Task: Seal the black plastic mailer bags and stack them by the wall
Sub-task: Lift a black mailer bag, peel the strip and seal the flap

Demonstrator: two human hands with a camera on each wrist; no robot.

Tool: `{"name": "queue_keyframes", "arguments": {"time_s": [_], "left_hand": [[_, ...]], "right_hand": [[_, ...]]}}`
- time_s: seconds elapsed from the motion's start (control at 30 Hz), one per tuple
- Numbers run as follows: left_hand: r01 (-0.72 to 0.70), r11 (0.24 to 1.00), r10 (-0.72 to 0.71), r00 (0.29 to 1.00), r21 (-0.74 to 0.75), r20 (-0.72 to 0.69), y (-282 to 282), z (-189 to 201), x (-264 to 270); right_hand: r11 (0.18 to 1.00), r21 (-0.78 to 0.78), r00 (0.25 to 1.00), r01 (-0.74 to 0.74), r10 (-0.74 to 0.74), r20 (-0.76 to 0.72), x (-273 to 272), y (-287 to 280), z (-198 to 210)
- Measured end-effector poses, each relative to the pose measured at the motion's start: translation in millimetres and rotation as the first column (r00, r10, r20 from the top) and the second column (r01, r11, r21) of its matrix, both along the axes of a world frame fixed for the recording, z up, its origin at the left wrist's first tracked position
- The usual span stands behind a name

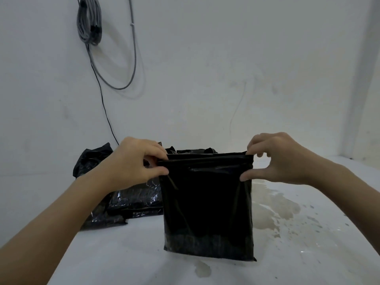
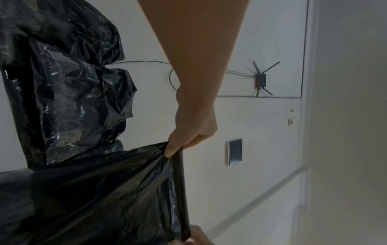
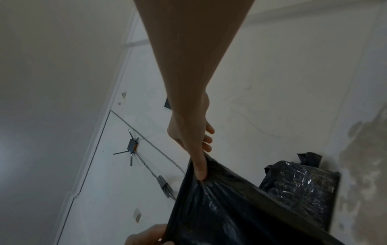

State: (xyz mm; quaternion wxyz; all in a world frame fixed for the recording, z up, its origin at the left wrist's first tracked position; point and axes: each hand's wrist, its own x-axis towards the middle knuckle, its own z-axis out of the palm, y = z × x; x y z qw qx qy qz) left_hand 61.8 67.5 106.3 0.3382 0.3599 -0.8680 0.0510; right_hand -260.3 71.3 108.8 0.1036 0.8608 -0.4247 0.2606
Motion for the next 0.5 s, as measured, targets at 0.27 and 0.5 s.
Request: {"name": "queue_keyframes", "arguments": {"time_s": [0.27, 0.5], "left_hand": [[-0.072, 0.98, 0.124, 0.951, 0.187, -0.283, 9.0, -2.7, 2.9], [0.054, 0.962, 0.09, 0.86, 0.266, -0.502, 8.6, -3.1, -1.6]], "right_hand": [[0.991, 0.089, 0.923, -0.098, 0.057, 0.381, -1.0, -0.4, -5.4], [0.982, 0.109, 0.86, -0.153, 0.079, 0.504, 1.2, 1.7, -7.8]]}}
